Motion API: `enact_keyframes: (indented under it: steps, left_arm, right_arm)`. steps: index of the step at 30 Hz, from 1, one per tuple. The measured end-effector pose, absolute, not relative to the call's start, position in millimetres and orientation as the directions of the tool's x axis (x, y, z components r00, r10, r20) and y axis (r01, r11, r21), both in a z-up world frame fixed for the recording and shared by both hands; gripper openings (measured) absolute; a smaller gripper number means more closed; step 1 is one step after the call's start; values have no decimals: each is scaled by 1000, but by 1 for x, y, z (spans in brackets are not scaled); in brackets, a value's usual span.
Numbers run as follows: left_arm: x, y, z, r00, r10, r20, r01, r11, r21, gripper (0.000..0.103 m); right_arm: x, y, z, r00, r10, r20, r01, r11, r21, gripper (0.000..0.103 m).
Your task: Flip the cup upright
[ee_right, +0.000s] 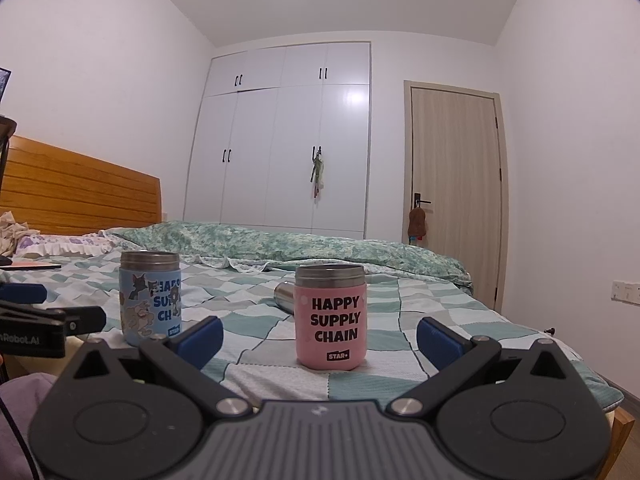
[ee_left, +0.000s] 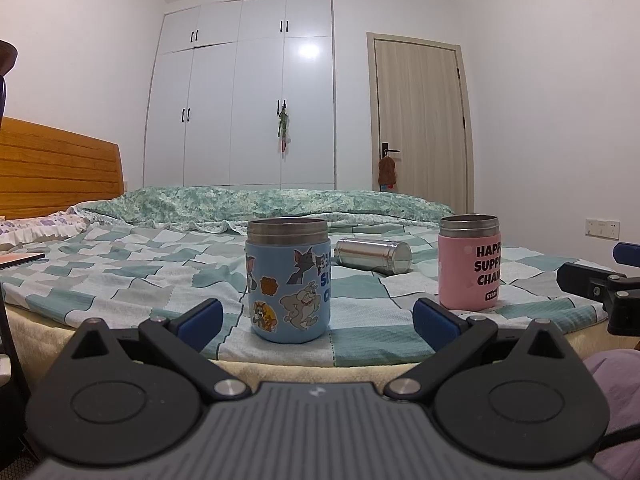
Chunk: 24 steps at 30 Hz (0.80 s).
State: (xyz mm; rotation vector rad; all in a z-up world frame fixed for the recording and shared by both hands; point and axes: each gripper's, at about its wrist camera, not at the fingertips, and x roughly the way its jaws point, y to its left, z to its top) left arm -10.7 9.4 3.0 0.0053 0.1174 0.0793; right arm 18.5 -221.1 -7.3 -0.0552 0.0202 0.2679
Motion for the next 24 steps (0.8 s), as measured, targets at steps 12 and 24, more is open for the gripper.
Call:
enact_keyframes:
  steps: [12,24]
  left_arm:
    - [-13,9,3,991,77,-105,-76,997,16,103]
    - [-14,8,3,993,65,-96,-63,998,28,103]
  right_arm:
    - [18,-221,-8,965,262,-25,-263,963,-51,103]
    - [18,-221,-8,965,262,-26,-263,964,-51,103]
